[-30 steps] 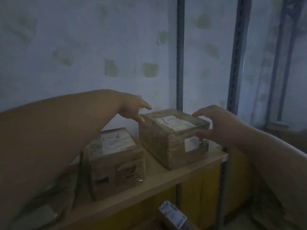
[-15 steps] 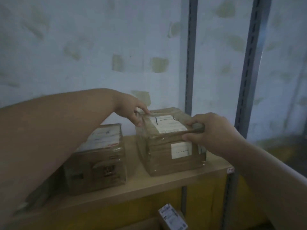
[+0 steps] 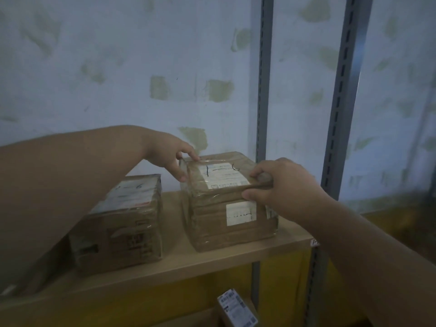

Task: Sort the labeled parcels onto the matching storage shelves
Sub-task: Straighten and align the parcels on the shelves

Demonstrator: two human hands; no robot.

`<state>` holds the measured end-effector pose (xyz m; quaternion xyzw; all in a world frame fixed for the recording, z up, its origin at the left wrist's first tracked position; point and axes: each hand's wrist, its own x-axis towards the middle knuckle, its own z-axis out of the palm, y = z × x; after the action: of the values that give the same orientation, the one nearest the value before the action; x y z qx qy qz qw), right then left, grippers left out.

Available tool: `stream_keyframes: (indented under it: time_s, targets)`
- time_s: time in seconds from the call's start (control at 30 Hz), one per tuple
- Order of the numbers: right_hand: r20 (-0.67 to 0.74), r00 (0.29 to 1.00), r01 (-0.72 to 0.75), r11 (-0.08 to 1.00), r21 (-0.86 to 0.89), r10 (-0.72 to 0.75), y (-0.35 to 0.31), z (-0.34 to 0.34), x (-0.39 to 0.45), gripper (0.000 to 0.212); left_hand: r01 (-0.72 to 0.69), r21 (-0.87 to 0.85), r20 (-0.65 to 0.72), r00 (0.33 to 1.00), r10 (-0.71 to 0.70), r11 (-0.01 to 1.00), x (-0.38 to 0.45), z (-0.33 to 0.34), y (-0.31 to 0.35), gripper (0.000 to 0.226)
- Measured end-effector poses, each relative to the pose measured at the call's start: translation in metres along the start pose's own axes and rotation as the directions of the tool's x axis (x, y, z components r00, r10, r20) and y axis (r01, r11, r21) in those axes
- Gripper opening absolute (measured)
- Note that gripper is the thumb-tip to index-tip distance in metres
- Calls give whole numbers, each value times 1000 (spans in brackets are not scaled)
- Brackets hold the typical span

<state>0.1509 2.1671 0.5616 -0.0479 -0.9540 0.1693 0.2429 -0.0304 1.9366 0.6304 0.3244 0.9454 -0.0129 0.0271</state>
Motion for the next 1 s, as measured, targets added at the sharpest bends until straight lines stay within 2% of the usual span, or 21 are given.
stream_keyframes:
  time_s: [0.33,0.6,0.73,0.87,1.0]
  targets:
    - [20,1000,10,1000,21,-10,-4,-4,-8,42,27,31,-2,1000,-27,999,-8,1,2,81]
    - [-78,997,23,1000,-7,-23,-52,-22,-47,47,-80,12,-108,991,81,997,-56,3,9,65]
    - [-141,990,30,999,44,-24,-78,-20,-73,46,-165,-1,-254,954,160,986,-99,12,13,57]
    - [-196,977,117,984,134,-89,-102,-12,-101,43,-252,-93,-394,898,197,963,-162,37,22,52]
    - [-227,958,228,947,225,-176,-119,-7,-116,43,-218,-135,-547,830,111,966,-215,75,32,53]
